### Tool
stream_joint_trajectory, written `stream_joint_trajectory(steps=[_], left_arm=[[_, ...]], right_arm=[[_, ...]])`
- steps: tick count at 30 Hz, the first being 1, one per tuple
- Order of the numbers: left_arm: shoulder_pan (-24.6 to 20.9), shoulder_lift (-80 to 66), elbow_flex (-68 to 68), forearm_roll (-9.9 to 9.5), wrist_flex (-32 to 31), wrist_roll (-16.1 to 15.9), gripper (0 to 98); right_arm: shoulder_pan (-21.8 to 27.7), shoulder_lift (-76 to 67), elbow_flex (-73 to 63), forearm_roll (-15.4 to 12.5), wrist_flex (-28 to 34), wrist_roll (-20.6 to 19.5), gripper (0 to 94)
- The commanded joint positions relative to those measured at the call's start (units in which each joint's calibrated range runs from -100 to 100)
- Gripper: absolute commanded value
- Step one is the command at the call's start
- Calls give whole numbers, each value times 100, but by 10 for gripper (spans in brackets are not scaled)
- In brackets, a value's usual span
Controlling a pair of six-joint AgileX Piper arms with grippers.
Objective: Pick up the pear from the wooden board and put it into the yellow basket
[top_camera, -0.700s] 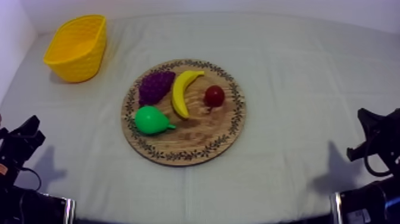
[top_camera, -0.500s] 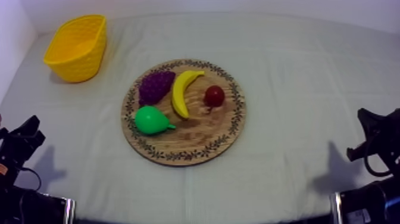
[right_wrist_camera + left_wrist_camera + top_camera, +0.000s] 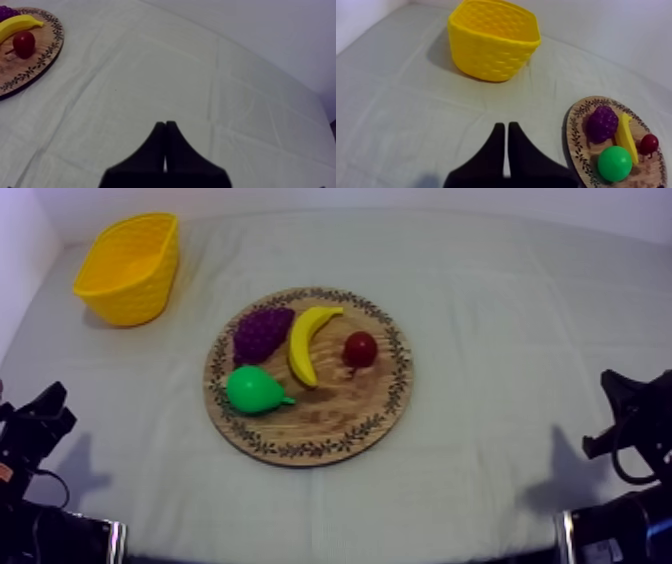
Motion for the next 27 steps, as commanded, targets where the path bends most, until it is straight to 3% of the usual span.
stream_joint_trajectory(steps=[1,6,14,21,27], left_arm=[[-1,-2,3,-2,5,-191,0],[-1,-2,3,1,5,-569,0],[11,-2,-30,72,5,-589,0],[137,525,-150,356,5,-733,0],[185,1042,-350,864,5,-1256,0]], right_arm=[[-2,-3,-2,-4,2,2,4],[-2,-3,-2,-4,2,1,4],[-2,-3,-2,-4,2,0,4],[-2,-3,-2,-4,2,2,4],[-2,-3,-2,-4,2,2,4]])
